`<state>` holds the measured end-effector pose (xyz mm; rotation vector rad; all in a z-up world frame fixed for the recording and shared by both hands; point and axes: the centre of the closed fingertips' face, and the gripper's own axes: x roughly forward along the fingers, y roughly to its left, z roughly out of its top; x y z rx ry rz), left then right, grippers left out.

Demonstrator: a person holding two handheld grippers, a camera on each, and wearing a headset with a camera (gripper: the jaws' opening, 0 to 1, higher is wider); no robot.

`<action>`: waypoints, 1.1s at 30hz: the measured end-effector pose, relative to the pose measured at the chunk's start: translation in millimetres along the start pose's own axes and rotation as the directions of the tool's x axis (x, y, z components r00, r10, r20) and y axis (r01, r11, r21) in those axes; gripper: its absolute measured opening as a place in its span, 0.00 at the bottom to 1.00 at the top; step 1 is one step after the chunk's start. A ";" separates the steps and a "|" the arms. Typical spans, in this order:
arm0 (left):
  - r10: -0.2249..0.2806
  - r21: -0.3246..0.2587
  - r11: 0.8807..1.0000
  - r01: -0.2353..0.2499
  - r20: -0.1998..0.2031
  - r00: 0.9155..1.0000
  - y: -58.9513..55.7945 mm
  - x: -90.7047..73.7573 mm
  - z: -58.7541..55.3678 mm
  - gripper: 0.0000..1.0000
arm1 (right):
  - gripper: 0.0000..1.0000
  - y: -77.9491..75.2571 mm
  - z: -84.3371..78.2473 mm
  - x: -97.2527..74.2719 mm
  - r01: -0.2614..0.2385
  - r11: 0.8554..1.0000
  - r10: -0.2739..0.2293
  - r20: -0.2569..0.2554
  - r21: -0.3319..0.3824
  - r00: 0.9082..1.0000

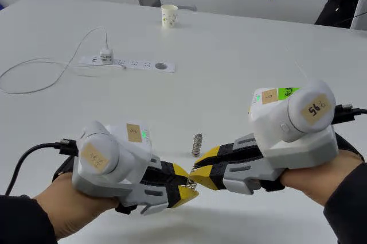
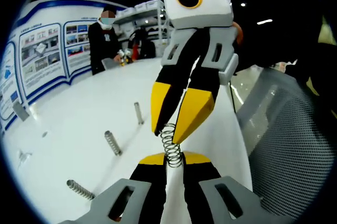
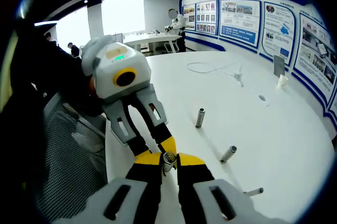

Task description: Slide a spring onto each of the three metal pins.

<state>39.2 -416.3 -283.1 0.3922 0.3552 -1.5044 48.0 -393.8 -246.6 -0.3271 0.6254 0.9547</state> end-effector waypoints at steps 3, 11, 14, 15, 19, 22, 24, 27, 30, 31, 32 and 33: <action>-0.002 -0.014 1.000 0.002 0.005 1.000 0.0 -0.2 0.4 0.11 | 0.12 0.8 1.2 1.1 0.000 1.000 0.000 0.004 -0.005 1.000; 0.000 -0.042 0.999 0.000 0.021 1.000 1.5 -1.7 1.1 0.10 | 0.13 0.6 1.6 2.5 0.004 1.000 -0.004 0.009 -0.027 1.000; 0.001 -0.041 0.999 0.000 0.022 1.000 1.3 -1.6 1.0 0.10 | 0.14 -0.1 0.3 2.6 0.006 1.000 -0.006 0.008 -0.021 1.000; 0.001 -0.043 0.999 0.000 0.022 1.000 1.3 -1.6 1.0 0.10 | 0.14 -0.2 -0.5 2.7 0.007 1.000 -0.007 0.005 -0.021 1.000; 0.003 -0.054 0.999 -0.002 0.030 1.000 2.2 -2.1 2.1 0.10 | 0.14 -0.1 -3.1 2.5 0.009 1.000 -0.009 0.003 -0.016 1.000; 0.005 -0.064 0.998 -0.002 0.035 0.999 2.9 -2.3 2.6 0.10 | 0.13 0.1 -0.7 1.4 0.009 1.000 -0.009 0.016 -0.006 1.000; 0.003 -0.070 0.998 0.000 0.039 0.999 2.6 -2.2 3.3 0.10 | 0.13 0.1 0.3 1.2 0.009 1.000 -0.009 0.020 -0.005 1.000; 0.003 -0.074 0.997 0.000 0.043 0.999 2.4 -2.2 4.2 0.10 | 0.12 0.4 1.4 1.2 0.009 1.000 -0.009 0.025 -0.004 1.000; 0.003 -0.077 0.997 0.000 0.042 0.999 2.4 -2.3 3.9 0.10 | 0.12 0.9 1.6 1.5 0.008 1.000 -0.008 0.027 -0.003 1.000; 0.003 -0.076 0.997 0.000 0.042 0.999 2.3 -2.3 3.9 0.10 | 0.12 1.1 1.6 1.5 0.008 1.000 -0.008 0.027 -0.004 1.000; 0.003 -0.075 0.997 0.000 0.041 0.999 2.2 -2.3 3.9 0.10 | 0.12 1.7 2.0 1.6 0.006 1.000 -0.006 0.028 -0.005 1.000; 0.003 -0.075 0.997 0.000 0.042 0.999 2.1 -2.2 4.1 0.10 | 0.12 2.2 2.4 1.6 0.005 1.000 -0.005 0.029 -0.006 1.000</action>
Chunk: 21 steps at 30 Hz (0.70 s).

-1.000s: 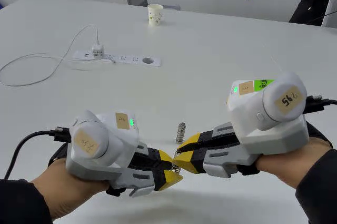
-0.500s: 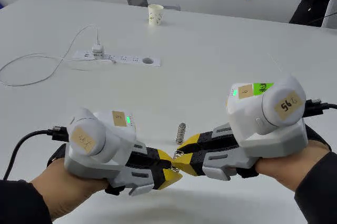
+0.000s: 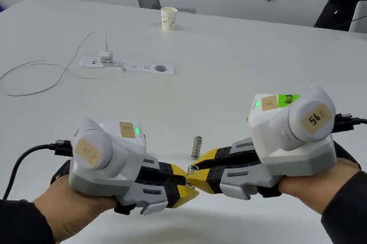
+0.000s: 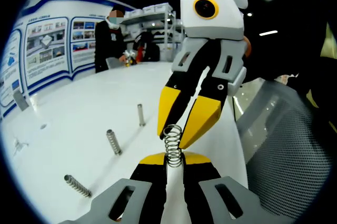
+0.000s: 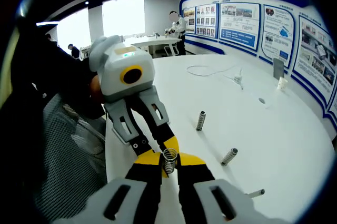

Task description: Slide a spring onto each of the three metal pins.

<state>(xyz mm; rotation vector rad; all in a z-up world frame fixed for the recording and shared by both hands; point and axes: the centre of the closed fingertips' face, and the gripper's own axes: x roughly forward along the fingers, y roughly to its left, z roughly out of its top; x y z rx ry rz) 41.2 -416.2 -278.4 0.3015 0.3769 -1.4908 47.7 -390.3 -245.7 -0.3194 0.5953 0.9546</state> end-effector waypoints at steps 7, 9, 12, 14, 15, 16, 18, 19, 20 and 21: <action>0.010 0.007 1.000 -0.010 0.003 1.000 1.1 0.0 1.5 0.11 | 0.12 0.3 2.3 0.0 0.004 1.000 -0.004 0.012 -0.001 1.000; 0.016 0.012 1.000 -0.016 0.000 1.000 1.8 0.0 1.1 0.11 | 0.12 0.0 1.7 -0.1 0.006 1.000 -0.006 0.011 -0.001 1.000; 0.022 0.016 1.000 -0.022 -0.006 1.000 2.4 0.0 0.2 0.13 | 0.12 -1.0 1.9 -0.8 0.008 1.000 -0.008 0.015 0.003 1.000; 0.023 0.007 1.000 -0.023 -0.004 1.000 2.9 -0.2 0.4 0.16 | 0.12 -2.0 2.9 -1.7 0.011 1.000 -0.011 0.019 0.006 1.000; 0.023 0.008 1.000 -0.023 -0.003 1.000 3.1 -0.4 0.7 0.16 | 0.12 -2.5 3.1 -1.9 0.012 1.000 -0.013 0.020 0.007 1.000; 0.026 0.010 1.000 -0.026 -0.002 1.000 3.7 -0.7 0.8 0.16 | 0.12 -3.1 3.0 -2.1 0.015 1.000 -0.015 0.020 0.008 1.000; 0.029 0.007 1.000 -0.029 -0.001 1.000 4.6 -1.2 1.1 0.18 | 0.12 -3.9 2.7 -2.2 0.017 1.000 -0.017 0.020 0.011 1.000; 0.029 0.004 1.000 -0.029 0.001 1.000 5.1 -1.8 1.3 0.18 | 0.12 -4.5 2.6 -2.5 0.019 1.000 -0.020 0.021 0.011 1.000; 0.031 0.003 1.000 -0.031 0.003 1.000 5.6 -2.2 1.5 0.19 | 0.12 -5.0 2.6 -2.8 0.021 1.000 -0.021 0.022 0.013 1.000; 0.032 -0.001 0.999 -0.032 0.004 0.999 6.3 -2.8 1.5 0.20 | 0.12 -6.3 2.5 -3.4 0.025 1.000 -0.025 0.024 0.015 0.999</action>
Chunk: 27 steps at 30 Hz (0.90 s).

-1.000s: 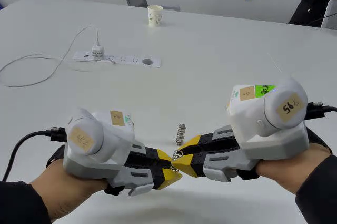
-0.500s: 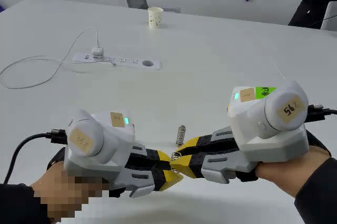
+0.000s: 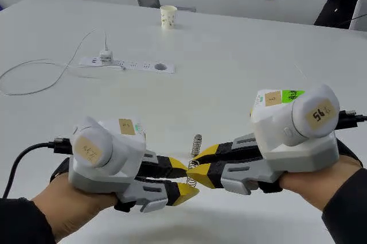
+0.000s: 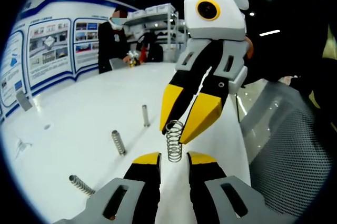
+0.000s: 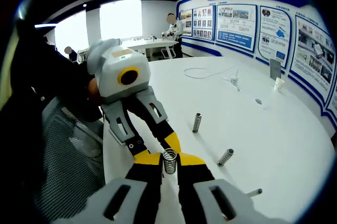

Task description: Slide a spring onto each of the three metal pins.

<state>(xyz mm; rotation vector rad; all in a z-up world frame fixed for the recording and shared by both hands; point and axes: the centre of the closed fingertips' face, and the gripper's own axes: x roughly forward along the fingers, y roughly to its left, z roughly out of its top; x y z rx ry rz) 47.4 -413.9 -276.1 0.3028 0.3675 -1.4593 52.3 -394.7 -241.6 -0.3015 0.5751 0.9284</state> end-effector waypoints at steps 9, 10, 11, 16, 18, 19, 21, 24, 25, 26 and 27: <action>0.017 -0.021 1.000 -0.017 0.009 1.000 5.8 -5.7 0.1 0.30 | 0.12 -10.9 0.0 -8.3 0.031 0.999 -0.031 0.009 0.015 0.999; 0.022 -0.023 1.000 -0.022 0.008 1.000 7.1 -6.8 -0.3 0.31 | 0.12 -12.4 -0.2 -9.4 0.036 0.999 -0.037 0.010 0.017 0.999; 0.025 -0.025 0.999 -0.024 0.009 1.000 7.9 -7.6 -0.4 0.32 | 0.12 -13.3 -0.4 -10.1 0.040 0.999 -0.040 0.009 0.018 0.999; 0.036 -0.028 0.999 -0.036 0.010 0.999 11.3 -14.4 -0.1 0.37 | 0.12 -18.5 -1.3 -14.8 0.058 0.998 -0.058 0.012 0.024 0.998; 0.043 -0.032 0.999 -0.043 0.013 0.999 12.9 -18.0 0.4 0.39 | 0.12 -21.0 -1.4 -16.7 0.063 0.998 -0.063 0.016 0.030 0.998; 0.044 -0.034 0.998 -0.044 0.013 0.999 13.3 -19.5 0.3 0.40 | 0.12 -22.1 -1.5 -17.4 0.067 0.997 -0.068 0.016 0.030 0.998; 0.050 -0.036 0.998 -0.049 0.013 0.999 14.0 -23.3 -0.5 0.40 | 0.12 -24.0 -1.9 -18.7 0.073 0.997 -0.073 0.017 0.033 0.997; 0.059 -0.039 0.997 -0.059 0.009 0.998 15.5 -28.7 -3.1 0.42 | 0.12 -26.4 -1.7 -20.4 0.079 0.996 -0.080 0.020 0.037 0.997; 0.064 -0.041 0.997 -0.063 0.007 0.998 16.3 -31.0 -4.5 0.42 | 0.12 -27.2 -1.6 -20.9 0.082 0.996 -0.083 0.021 0.038 0.996; 0.067 -0.043 0.997 -0.067 0.006 0.998 16.9 -32.5 -5.2 0.43 | 0.12 -27.7 -1.7 -21.2 0.084 0.996 -0.085 0.020 0.039 0.996; 0.071 -0.045 0.996 -0.071 0.006 0.997 17.6 -34.1 -6.0 0.44 | 0.12 -28.4 -1.9 -21.4 0.085 0.996 -0.086 0.020 0.039 0.996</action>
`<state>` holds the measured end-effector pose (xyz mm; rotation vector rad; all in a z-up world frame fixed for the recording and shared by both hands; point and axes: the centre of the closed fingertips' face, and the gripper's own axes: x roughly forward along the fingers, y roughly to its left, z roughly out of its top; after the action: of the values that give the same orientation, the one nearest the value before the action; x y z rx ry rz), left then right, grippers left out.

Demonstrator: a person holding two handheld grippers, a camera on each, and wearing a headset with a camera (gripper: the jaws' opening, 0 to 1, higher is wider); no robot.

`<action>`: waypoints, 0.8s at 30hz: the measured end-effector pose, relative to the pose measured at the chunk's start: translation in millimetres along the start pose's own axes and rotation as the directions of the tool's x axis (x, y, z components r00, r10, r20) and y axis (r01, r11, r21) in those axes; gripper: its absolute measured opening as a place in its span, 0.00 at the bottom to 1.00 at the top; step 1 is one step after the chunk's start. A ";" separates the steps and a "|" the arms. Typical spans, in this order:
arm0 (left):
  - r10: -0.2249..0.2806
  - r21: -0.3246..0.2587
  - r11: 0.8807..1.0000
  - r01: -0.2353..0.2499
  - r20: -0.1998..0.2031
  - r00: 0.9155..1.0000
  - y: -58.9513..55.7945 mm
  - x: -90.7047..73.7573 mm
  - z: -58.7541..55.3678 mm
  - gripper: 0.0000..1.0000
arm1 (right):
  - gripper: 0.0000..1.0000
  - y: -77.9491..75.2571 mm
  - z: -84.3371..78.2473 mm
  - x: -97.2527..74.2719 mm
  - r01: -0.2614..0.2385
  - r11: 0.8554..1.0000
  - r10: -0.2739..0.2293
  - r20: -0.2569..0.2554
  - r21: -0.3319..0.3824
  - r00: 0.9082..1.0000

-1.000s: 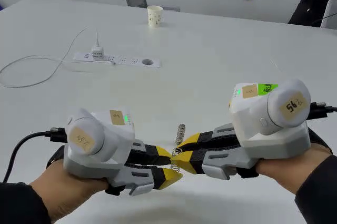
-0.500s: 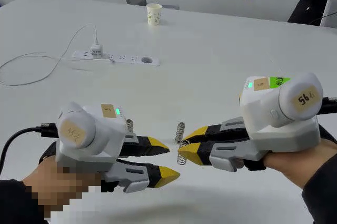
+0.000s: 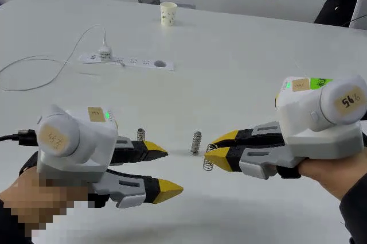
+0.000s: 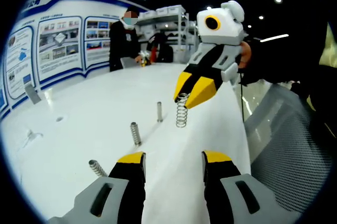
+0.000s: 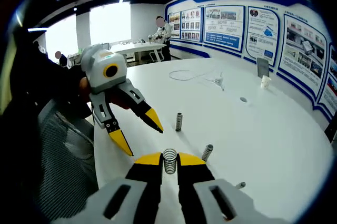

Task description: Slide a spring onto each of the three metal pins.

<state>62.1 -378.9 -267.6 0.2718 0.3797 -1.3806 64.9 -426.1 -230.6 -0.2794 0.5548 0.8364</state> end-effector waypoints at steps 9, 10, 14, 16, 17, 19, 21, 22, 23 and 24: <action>0.043 -0.027 0.999 -0.043 0.008 0.999 7.1 -14.6 -3.8 0.47 | 0.12 -5.7 0.1 -3.6 0.013 1.000 -0.013 0.002 0.004 1.000; 0.048 -0.030 0.998 -0.047 0.008 0.999 8.0 -15.7 -4.1 0.47 | 0.12 -6.3 -0.1 -4.1 0.015 1.000 -0.015 0.002 0.005 1.000; 0.063 -0.038 0.997 -0.062 0.009 0.998 10.4 -20.3 -5.6 0.48 | 0.12 -9.6 -0.8 -6.1 0.021 1.000 -0.021 0.003 0.009 1.000; 0.068 -0.039 0.997 -0.067 0.006 0.998 11.0 -22.6 -6.9 0.48 | 0.12 -11.6 -0.8 -7.1 0.026 1.000 -0.026 0.006 0.013 1.000; 0.069 -0.039 0.997 -0.069 0.004 0.998 11.2 -23.7 -7.8 0.48 | 0.12 -12.6 -0.8 -7.8 0.028 1.000 -0.028 0.006 0.014 1.000; 0.076 -0.044 0.996 -0.076 0.002 0.997 12.5 -27.0 -9.8 0.50 | 0.12 -15.6 -0.9 -9.7 0.035 0.999 -0.035 0.008 0.017 0.999; 0.084 -0.054 0.995 -0.084 0.002 0.996 14.2 -30.7 -12.2 0.51 | 0.12 -18.9 -1.0 -11.8 0.041 0.999 -0.042 0.010 0.022 0.999; 0.089 -0.058 0.994 -0.089 0.002 0.996 15.2 -32.2 -13.2 0.51 | 0.12 -20.2 -1.4 -12.4 0.045 0.999 -0.045 0.010 0.023 0.999; 0.096 -0.063 0.993 -0.096 0.001 0.995 16.7 -34.3 -14.7 0.51 | 0.12 -22.1 -2.1 -13.4 0.049 0.998 -0.049 0.010 0.025 0.999; 0.101 -0.067 0.993 -0.101 0.002 0.995 17.7 -35.6 -15.4 0.52 | 0.12 -23.2 -2.5 -13.9 0.051 0.998 -0.052 0.009 0.027 0.999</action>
<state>72.8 -337.7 -267.4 0.2294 0.4018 -1.2668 74.2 -450.7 -224.3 -0.2642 0.5466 0.7797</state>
